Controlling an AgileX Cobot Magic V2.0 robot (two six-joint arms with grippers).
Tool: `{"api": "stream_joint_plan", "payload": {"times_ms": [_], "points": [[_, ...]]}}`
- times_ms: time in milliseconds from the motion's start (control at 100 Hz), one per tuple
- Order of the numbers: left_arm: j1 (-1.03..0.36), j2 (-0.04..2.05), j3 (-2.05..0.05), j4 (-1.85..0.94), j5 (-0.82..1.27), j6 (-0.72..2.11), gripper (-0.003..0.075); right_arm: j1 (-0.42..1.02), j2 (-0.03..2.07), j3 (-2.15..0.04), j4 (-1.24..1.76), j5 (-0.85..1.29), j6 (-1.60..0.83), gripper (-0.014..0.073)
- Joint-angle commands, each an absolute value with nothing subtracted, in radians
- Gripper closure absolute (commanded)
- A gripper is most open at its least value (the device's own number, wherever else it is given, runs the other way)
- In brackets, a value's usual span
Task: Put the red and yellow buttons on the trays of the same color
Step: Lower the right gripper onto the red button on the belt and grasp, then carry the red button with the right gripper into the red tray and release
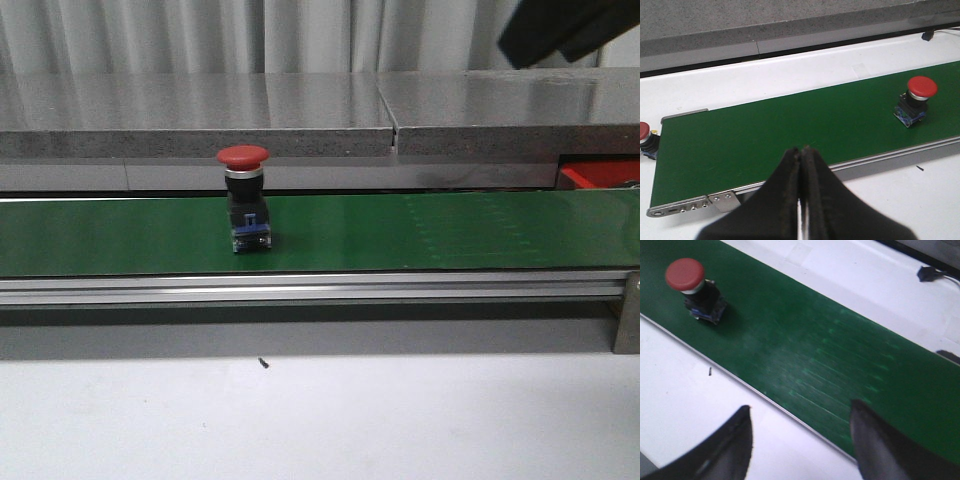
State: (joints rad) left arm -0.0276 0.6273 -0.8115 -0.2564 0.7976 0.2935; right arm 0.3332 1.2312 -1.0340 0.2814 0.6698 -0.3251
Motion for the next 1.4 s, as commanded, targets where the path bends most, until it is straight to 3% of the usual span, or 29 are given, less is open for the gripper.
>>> {"api": "stream_joint_plan", "payload": {"times_ms": [0,460,950,1020,1240,1390], "points": [[-0.035,0.627,-0.837,-0.279,0.725,0.294,0.0739,0.37,1.281,-1.136,0.289,0.649,-0.336,0.0056],[-0.035,0.627,-0.837,-0.279,0.725,0.294,0.0739,0.525,1.639,-1.508,0.299,0.839,-0.336,0.006],[-0.035,0.627,-0.837,-0.279,0.725,0.294,0.0739,0.545,1.855,-1.661,0.346,0.836,-0.336,0.0067],[-0.035,0.627,-0.837,-0.279,0.725,0.294,0.0739,0.545,1.867,-1.661,0.342,0.826,-0.336,0.0127],[-0.035,0.627,-0.837,-0.279,0.725,0.294,0.0739,0.545,1.871,-1.661,0.295,0.818,-0.336,0.0495],[-0.035,0.627,-0.837,-0.279,0.725,0.294,0.0739,0.53,1.836,-1.661,0.288,0.793,-0.336,0.0555]]}}
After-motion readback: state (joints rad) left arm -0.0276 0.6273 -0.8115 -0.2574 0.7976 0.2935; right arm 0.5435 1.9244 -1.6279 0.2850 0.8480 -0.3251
